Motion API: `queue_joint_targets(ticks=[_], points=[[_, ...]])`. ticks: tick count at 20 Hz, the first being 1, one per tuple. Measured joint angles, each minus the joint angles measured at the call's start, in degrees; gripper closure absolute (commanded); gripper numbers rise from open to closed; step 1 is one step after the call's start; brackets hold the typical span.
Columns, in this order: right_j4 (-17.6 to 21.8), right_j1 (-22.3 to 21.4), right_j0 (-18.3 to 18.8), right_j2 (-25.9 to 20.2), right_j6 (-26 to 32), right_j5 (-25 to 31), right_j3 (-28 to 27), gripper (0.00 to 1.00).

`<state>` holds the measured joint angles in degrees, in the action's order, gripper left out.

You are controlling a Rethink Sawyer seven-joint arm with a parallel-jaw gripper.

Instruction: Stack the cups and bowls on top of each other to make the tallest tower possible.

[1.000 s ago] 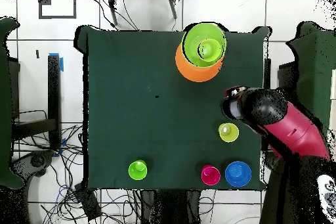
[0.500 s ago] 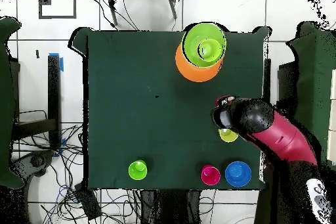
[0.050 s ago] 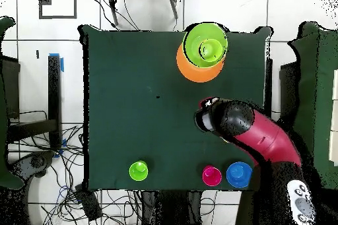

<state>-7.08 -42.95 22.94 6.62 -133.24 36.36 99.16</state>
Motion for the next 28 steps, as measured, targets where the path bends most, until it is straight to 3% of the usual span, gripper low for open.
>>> queue_joint_targets(ticks=[11,17,28], points=[[-2.1,-0.9,-5.5,0.7,-0.1,-1.2,2.9,0.0],[-6.5,-0.9,-9.4,1.2,-1.5,-2.0,4.9,0.0],[-14.6,-0.9,-17.7,2.7,-9.1,-5.8,8.7,0.0]])
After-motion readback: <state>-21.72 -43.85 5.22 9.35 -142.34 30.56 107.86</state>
